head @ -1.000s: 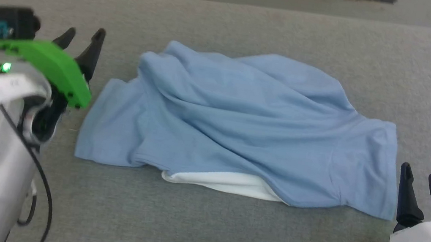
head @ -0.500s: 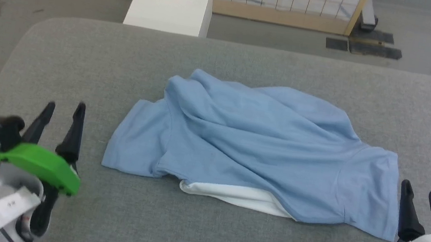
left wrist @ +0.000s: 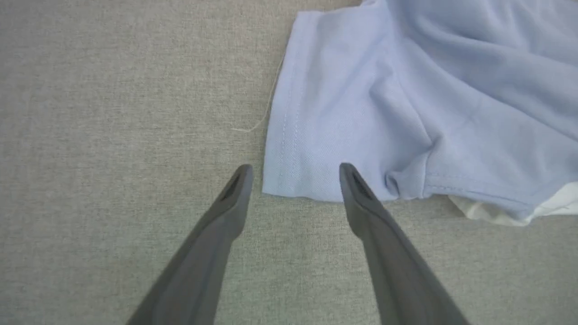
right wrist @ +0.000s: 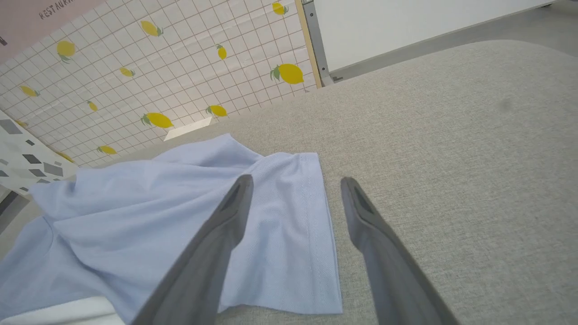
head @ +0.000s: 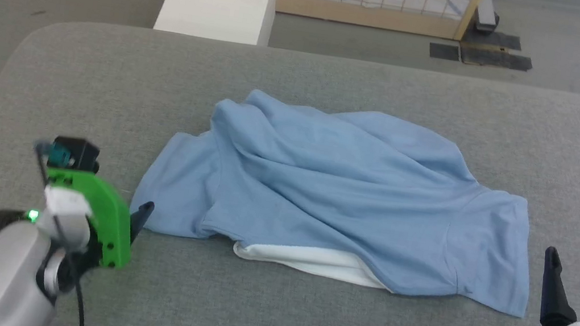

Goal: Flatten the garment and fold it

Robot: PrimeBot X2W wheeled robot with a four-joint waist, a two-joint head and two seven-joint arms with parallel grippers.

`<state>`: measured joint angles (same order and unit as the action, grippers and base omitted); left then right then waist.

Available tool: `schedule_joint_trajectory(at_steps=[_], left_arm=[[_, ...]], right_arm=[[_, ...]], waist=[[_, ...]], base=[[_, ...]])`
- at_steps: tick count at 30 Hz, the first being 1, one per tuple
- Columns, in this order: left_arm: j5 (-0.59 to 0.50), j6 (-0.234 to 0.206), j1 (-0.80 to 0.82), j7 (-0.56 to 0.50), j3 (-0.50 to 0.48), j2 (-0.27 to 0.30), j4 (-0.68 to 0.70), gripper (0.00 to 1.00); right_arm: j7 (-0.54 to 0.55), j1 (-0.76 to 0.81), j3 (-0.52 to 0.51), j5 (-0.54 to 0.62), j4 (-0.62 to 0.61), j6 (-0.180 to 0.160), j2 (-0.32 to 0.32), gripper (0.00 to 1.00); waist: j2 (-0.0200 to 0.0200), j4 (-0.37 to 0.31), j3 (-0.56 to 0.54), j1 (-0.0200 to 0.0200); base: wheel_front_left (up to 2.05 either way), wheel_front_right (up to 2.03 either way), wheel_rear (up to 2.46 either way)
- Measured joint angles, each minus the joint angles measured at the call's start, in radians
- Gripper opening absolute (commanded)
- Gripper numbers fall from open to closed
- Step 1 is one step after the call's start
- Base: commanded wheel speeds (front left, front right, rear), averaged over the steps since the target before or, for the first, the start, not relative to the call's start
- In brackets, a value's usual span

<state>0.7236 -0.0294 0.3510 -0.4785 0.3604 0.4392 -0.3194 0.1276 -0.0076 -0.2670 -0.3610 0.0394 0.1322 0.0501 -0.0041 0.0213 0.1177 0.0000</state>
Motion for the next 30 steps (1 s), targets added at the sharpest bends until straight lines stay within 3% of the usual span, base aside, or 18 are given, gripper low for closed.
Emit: schedule_joint_trajectory(at_steps=[3, 6, 19, 20, 21, 22, 30], left_arm=[[-0.003, -0.014, 0.062, -0.151, 0.043, 0.018, -0.024, 1.00], [-0.021, -0.020, 0.109, -0.237, 0.080, 0.033, -0.046, 1.00], [-0.031, -0.014, 0.151, -0.349, 0.117, 0.063, -0.149, 1.00], [-0.018, -0.011, 0.150, -0.350, 0.114, 0.066, -0.148, 0.48], [-0.007, -0.008, 0.148, -0.348, 0.106, 0.066, -0.147, 0.06], [0.004, -0.008, 0.145, -0.344, 0.095, 0.066, -0.145, 0.00], [0.085, -0.019, 0.057, -0.161, -0.016, 0.033, -0.077, 0.00]], right_arm=[[-0.001, -0.001, 0.008, -0.003, 0.001, 0.000, 0.000, 1.00], [-0.005, -0.002, 0.011, -0.009, 0.003, 0.000, 0.000, 1.00], [-0.040, -0.014, 0.027, -0.019, 0.007, 0.000, 0.000, 1.00], [-0.042, -0.014, 0.027, -0.019, 0.008, 0.000, 0.001, 1.00], [-0.046, -0.014, 0.027, -0.019, 0.009, 0.000, 0.000, 1.00], [-0.048, -0.014, 0.026, -0.019, 0.009, 0.000, 0.001, 1.00], [0.005, -0.030, 0.021, 0.024, -0.019, 0.000, 0.001, 1.00]], waist=[[0.0000, -0.016, 0.011, 0.0000], [0.0000, -0.029, 0.026, 0.0000], [0.0000, -0.098, 0.103, 0.0000], [0.0000, -0.101, 0.108, 0.0000], [0.0001, -0.103, 0.112, 0.0000], [0.0000, -0.104, 0.116, 0.0000], [0.0000, -0.094, 0.104, 0.0000]], base=[[0.00, 0.00, 0.00], [0.00, 0.00, 0.00], [0.00, 0.00, 0.00], [0.00, 0.00, 0.00], [0.00, 0.00, 0.00], [0.00, 0.00, 0.00], [0.00, 0.00, 0.00]])
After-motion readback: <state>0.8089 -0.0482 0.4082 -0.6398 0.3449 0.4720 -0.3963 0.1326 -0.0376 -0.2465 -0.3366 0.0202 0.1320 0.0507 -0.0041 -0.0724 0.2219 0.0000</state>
